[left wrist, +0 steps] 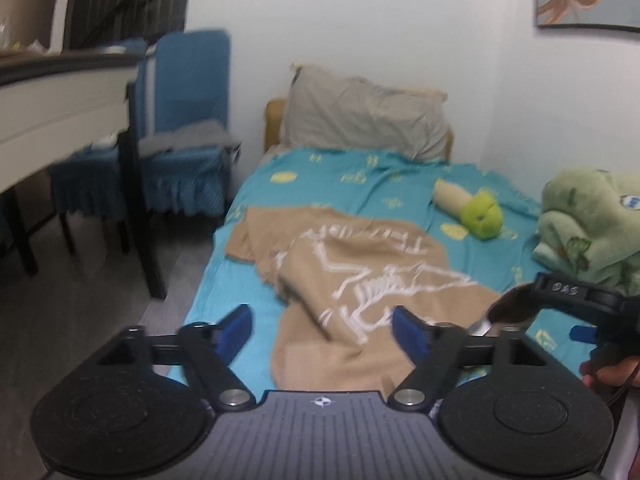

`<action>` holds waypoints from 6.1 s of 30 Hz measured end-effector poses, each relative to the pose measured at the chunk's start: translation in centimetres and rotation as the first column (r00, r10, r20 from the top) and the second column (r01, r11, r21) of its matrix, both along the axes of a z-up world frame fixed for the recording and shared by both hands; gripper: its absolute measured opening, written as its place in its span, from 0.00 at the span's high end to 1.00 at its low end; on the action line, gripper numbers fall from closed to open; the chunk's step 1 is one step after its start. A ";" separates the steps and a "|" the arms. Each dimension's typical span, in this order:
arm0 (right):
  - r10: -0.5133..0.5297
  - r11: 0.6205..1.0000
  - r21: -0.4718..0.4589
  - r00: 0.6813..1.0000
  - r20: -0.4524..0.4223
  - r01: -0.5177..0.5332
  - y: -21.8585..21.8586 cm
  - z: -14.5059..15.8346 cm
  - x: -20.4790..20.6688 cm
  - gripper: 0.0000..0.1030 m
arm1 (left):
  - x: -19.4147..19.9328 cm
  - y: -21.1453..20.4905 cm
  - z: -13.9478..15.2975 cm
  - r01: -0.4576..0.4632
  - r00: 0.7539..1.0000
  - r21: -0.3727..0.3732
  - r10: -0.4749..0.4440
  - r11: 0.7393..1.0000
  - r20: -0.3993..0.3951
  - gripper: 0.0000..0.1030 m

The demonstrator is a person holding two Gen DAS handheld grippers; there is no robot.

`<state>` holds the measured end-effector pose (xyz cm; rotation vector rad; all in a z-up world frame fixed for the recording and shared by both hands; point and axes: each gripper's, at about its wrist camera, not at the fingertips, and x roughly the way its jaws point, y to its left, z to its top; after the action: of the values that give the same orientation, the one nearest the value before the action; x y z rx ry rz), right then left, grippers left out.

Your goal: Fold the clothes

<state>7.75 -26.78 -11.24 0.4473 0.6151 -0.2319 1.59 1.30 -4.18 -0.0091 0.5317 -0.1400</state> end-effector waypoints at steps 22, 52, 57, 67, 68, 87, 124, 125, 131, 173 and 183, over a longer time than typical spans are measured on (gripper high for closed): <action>-0.040 0.993 0.109 0.999 -0.036 0.043 -1.7 -0.6 -0.6 0.01 | 2.2 -4.9 -5.9 -0.064 0.995 0.376 0.088 0.924 -0.046 0.08; -0.112 0.970 -0.178 0.957 0.269 0.164 1.2 6.6 -2.1 0.01 | 0.2 -0.4 3.6 -0.514 0.828 0.065 0.475 0.855 0.300 0.01; -0.098 0.956 -0.205 0.890 0.445 0.208 2.3 14.9 -2.5 0.01 | -0.8 -0.1 11.2 -0.532 0.738 -0.122 0.530 0.838 0.419 0.01; -0.081 0.963 -0.137 0.731 0.678 0.234 1.6 32.5 -8.7 0.01 | -7.4 0.2 29.9 -0.432 0.625 -0.252 0.488 0.866 0.609 0.02; -0.075 0.962 -0.139 0.715 0.695 0.236 1.4 34.0 -9.9 0.00 | -8.5 0.2 31.6 -0.420 0.617 -0.255 0.480 0.871 0.623 0.01; -0.016 0.948 -0.223 0.733 0.680 0.228 -0.7 42.4 -12.4 0.00 | -7.6 -2.3 40.1 -0.300 0.752 -0.135 0.321 0.944 0.576 0.00; 0.260 0.838 -0.417 0.929 -0.265 -0.353 -1.4 -4.2 41.4 0.00 | 52.9 -5.9 -13.9 -0.034 0.963 0.406 0.139 0.913 -0.231 0.01; 0.300 0.812 -0.418 0.906 -0.299 -0.407 -0.9 -4.0 41.5 0.00 | 53.1 -6.2 -13.7 0.005 0.961 0.423 0.113 0.906 -0.254 0.01; 0.394 0.822 -0.373 0.903 -0.172 -0.430 0.2 0.5 38.3 0.00 | 50.2 -6.4 -9.7 0.071 0.971 0.296 0.001 0.952 -0.238 0.01; 0.100 0.988 0.101 0.984 0.149 -0.115 -6.0 3.8 1.9 0.02 | 22.2 16.6 -10.5 -0.478 0.877 -0.579 0.317 0.661 -0.362 0.32; 0.095 0.989 0.107 0.993 0.068 -0.102 -6.2 0.6 6.3 0.02 | 27.5 16.0 -15.4 -0.421 0.899 -0.627 0.210 0.655 -0.385 0.90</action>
<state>14.00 -33.03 -10.66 0.5273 0.5885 -0.0895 29.08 17.30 -19.54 -0.8923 0.7286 0.0184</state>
